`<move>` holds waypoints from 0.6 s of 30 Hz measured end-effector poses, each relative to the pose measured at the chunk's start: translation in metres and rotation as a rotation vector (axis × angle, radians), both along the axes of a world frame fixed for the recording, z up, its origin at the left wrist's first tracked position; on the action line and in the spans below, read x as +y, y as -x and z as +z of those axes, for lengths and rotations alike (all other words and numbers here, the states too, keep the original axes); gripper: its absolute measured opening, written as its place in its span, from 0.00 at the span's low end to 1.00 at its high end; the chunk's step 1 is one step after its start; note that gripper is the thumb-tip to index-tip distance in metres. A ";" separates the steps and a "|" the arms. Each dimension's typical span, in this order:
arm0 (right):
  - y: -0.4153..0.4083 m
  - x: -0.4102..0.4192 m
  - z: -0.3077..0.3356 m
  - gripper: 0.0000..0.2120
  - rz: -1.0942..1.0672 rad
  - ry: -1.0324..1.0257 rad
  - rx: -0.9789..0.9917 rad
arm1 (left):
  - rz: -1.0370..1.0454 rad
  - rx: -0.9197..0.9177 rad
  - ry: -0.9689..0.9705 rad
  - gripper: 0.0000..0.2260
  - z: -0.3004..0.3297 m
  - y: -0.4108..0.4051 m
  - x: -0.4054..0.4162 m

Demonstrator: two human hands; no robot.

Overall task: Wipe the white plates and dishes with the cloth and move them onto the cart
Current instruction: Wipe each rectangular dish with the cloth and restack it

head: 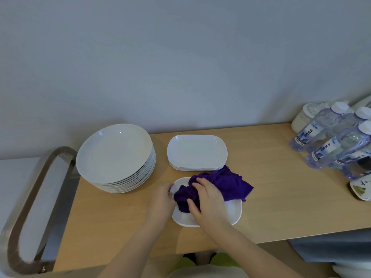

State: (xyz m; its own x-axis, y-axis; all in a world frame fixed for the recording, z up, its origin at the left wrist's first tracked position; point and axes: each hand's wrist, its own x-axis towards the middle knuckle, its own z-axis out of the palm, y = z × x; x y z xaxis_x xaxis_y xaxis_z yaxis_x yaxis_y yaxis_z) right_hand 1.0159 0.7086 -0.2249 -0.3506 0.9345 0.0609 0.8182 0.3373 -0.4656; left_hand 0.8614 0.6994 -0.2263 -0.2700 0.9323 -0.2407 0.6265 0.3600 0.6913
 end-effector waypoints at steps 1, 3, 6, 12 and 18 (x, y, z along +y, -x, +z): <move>0.000 -0.002 -0.001 0.27 -0.098 -0.039 -0.014 | 0.002 0.007 0.004 0.15 0.000 0.000 0.000; 0.002 -0.005 0.000 0.34 -0.253 0.006 -0.031 | -0.002 0.017 0.001 0.16 0.000 -0.001 0.000; 0.007 -0.006 -0.010 0.42 -0.297 0.184 -0.034 | -0.015 -0.004 0.011 0.16 0.002 0.001 0.001; 0.015 -0.008 -0.015 0.39 -0.153 0.165 -0.023 | 0.006 -0.123 0.023 0.17 0.008 0.006 0.003; 0.021 -0.014 -0.015 0.40 -0.036 0.135 -0.098 | -0.027 -0.140 0.041 0.17 0.012 0.009 0.006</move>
